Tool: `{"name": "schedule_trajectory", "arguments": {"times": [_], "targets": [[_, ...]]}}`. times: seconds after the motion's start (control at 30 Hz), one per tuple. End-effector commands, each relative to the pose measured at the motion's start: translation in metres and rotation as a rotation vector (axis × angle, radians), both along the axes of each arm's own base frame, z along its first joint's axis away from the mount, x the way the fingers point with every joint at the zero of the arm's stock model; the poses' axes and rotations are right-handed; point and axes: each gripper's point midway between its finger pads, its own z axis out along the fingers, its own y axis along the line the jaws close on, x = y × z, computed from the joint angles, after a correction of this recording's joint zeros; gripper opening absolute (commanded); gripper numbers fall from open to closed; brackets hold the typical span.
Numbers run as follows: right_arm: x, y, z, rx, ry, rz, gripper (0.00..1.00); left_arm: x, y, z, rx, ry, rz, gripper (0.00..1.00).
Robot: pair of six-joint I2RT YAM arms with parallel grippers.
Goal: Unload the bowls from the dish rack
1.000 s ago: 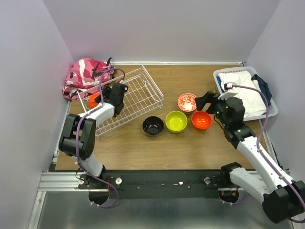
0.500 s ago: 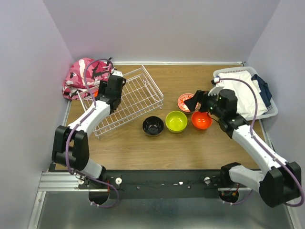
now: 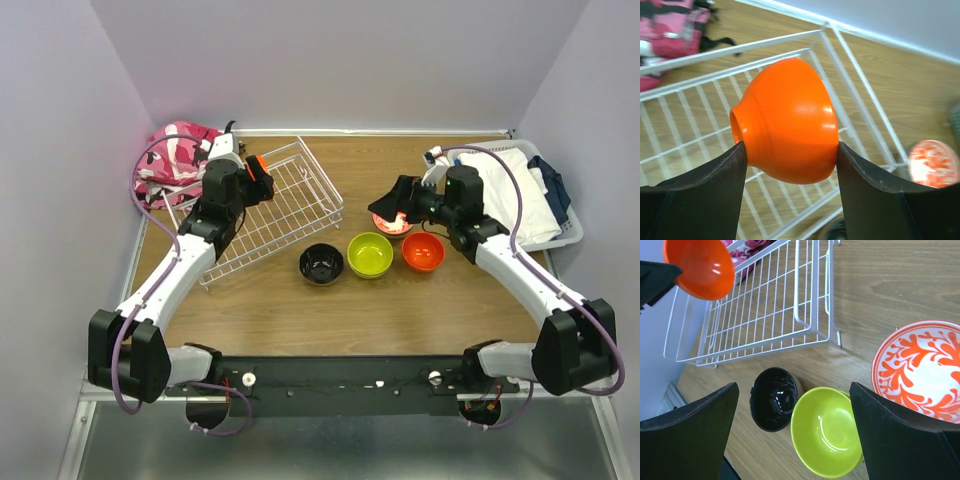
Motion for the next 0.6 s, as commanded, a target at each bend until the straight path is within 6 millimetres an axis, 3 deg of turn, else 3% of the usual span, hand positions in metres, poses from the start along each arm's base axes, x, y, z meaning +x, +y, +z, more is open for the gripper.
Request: {"name": "schedule_trajectory", "arguments": {"times": [0.0,0.4,0.57], "targets": [[-0.001,0.017,0.016,0.070,0.035,0.055,0.99,-0.005,-0.045,0.049,-0.345,-0.143,-0.140,0.42],[0.017,0.046,0.012,0.162,0.182,0.087,0.95,-0.034,-0.086,0.085,-0.714,-0.261,-0.382,0.41],[0.028,0.058,0.017,0.215,0.240,0.085,0.93,-0.045,-0.098,0.087,-0.827,-0.251,-0.464,0.42]]}}
